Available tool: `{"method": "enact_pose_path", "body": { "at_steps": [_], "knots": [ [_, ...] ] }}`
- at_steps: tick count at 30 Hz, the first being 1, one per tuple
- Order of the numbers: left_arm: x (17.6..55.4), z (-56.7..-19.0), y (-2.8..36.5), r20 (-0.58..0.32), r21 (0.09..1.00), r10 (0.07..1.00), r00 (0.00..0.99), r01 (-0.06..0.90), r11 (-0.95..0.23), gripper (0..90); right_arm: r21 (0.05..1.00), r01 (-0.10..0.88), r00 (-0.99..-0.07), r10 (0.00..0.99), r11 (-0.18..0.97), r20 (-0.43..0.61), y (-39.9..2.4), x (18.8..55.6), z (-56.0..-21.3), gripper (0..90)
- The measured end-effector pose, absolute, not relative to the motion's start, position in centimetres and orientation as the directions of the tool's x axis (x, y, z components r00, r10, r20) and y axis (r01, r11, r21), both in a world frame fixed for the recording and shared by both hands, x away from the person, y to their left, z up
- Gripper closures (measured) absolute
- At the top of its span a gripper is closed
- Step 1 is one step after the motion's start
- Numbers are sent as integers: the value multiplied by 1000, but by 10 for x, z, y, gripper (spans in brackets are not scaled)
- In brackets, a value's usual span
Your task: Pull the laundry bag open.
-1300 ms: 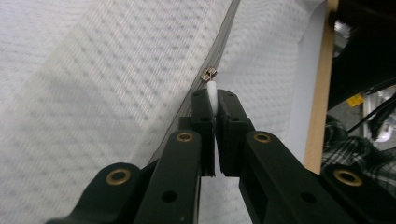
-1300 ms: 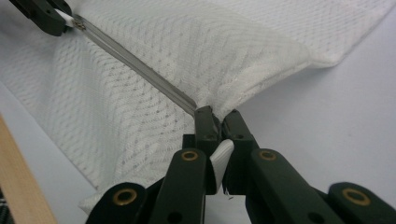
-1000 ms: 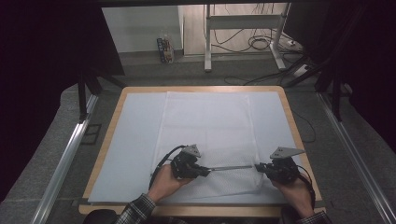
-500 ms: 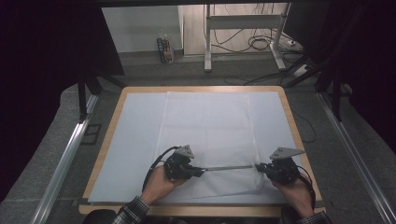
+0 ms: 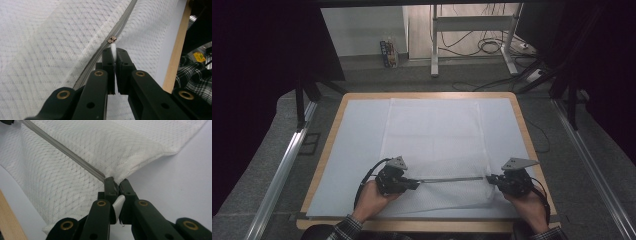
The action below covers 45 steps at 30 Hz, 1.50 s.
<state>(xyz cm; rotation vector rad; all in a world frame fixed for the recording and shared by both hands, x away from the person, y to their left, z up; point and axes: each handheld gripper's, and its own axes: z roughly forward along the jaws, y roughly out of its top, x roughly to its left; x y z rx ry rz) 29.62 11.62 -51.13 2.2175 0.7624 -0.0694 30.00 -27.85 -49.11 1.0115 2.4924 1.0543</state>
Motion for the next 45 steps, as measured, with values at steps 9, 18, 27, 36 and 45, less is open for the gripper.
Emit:
{"method": "enact_pose_path", "body": {
  "at_steps": [9, 18, 27, 36, 45],
  "knots": [
    [292, -513, 131, -289, 657, 524, 801, 564, -500, 876, 709, 502, -726, 687, 496, 32, -279, 300, -491, 864],
    [287, -513, 147, -293, 657, 550, 782, 582, -478, 876, 708, 503, -725, 688, 495, 34, -280, 300, -491, 864],
    [285, -515, 154, -293, 651, 562, 773, 592, -475, 875, 706, 502, -728, 685, 500, 32, -279, 300, -492, 863],
    [280, -516, 168, -304, 654, 593, 745, 616, -439, 876, 707, 504, -723, 690, 496, 32, -280, 301, -492, 864],
    [275, -517, 185, -311, 653, 617, 722, 635, -413, 876, 706, 507, -716, 698, 494, 26, -282, 301, -492, 864]
  ]
}}
